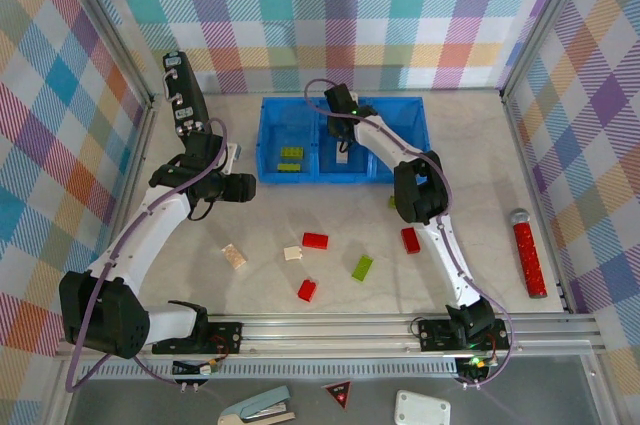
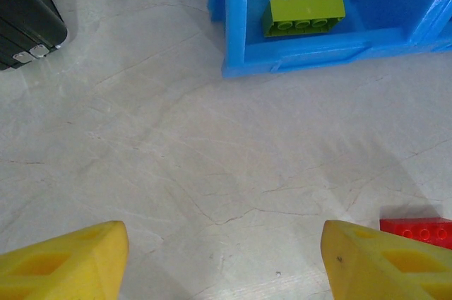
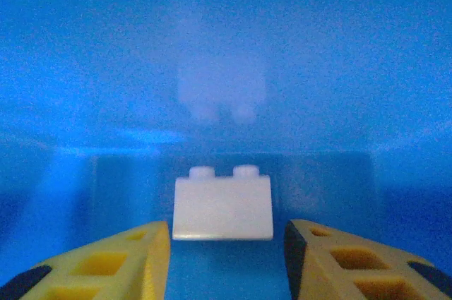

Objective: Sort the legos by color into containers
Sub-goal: Place the lego in the container, then pick up the lego from the middle-right of the table.

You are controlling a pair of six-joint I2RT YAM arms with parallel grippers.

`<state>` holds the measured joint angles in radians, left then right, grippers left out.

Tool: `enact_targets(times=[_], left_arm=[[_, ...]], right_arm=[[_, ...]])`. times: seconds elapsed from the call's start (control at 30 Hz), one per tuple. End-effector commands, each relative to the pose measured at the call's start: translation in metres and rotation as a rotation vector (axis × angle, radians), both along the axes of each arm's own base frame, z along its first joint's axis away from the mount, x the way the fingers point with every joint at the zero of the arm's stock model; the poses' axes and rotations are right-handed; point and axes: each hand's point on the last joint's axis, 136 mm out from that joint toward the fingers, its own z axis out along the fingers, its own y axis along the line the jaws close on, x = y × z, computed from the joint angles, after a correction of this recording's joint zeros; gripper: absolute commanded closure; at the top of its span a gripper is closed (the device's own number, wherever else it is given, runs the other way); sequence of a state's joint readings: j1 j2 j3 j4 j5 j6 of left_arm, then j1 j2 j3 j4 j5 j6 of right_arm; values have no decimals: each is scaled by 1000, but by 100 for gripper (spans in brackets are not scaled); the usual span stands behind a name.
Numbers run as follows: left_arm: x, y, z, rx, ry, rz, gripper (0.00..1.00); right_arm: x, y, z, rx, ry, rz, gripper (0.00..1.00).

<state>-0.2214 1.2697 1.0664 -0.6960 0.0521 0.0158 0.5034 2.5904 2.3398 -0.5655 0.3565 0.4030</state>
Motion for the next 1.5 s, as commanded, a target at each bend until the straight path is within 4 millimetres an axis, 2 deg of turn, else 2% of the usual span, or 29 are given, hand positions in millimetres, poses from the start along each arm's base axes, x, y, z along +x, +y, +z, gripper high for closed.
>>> enact_targets(times=[0.0,0.13,0.27,0.43,0.63,0.9,1.17,1.3,1.47], left_arm=[[4,-3,4,-27,-16,1,28],[3,-3,5,-32,-19,0,28],[2,-4,6,-39,-21,1,28],[0,-4,5,-40,-13,2,28],[0,-7,2,-55,3,-4,28],[-2,-9,3,-73,6,-9,28],[-3,-11,7,-86,-6,-14,28],[-3,-13,7,-95,-3,-19,28],[-3,-11,9,-88,-11,-13,28]], right_arm=[[2,2,39,11,-50,13,50],[-8,7,68,15,-62,44,48],[-28,13,89,33,-29,87,46],[-61,14,98,30,46,139,46],[-109,4,103,26,161,178,46],[-177,-25,103,14,288,211,47],[-243,-71,96,-28,356,181,46],[-270,-93,86,-59,369,163,46],[-293,-122,63,-51,406,102,45]])
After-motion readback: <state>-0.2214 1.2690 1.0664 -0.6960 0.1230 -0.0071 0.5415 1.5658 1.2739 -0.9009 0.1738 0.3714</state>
